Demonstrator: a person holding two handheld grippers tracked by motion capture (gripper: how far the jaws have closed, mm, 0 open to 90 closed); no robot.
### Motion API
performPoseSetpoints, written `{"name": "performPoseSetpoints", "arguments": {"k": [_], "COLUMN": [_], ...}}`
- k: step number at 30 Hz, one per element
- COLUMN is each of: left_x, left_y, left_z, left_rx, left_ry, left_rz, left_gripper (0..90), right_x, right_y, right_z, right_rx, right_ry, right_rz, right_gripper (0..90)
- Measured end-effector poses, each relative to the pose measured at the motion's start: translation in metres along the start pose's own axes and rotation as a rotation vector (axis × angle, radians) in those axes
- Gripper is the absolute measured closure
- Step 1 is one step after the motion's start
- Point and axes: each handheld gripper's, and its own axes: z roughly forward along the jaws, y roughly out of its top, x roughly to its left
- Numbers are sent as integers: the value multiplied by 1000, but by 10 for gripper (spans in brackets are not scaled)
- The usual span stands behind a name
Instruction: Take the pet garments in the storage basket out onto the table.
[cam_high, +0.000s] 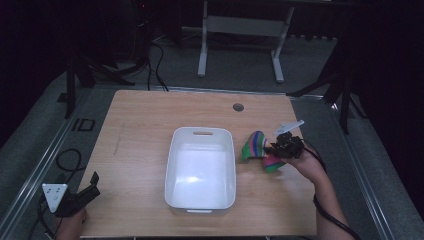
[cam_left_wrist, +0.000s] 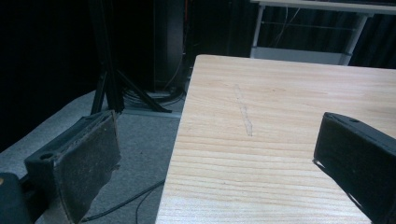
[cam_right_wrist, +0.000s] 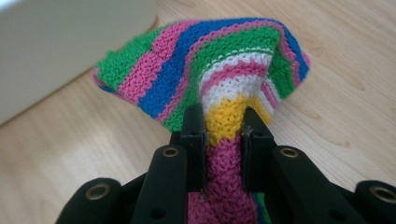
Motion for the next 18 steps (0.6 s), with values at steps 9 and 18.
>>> {"name": "performPoseSetpoints", "arguments": {"k": [9,18], "left_x": [0,0], "left_y": [0,0], "left_z": [0,0], "left_rx": [-1,-1], "left_ry": [-1,-1], "left_rz": [0,0], "left_gripper": [9,9], "right_x": [1,5], "right_y": [-3,-4], "right_z": [31,60], "right_rx": [-6,1], "right_ry": [-42,-56], "right_rz": [39,65], "right_gripper": [749,740]}}
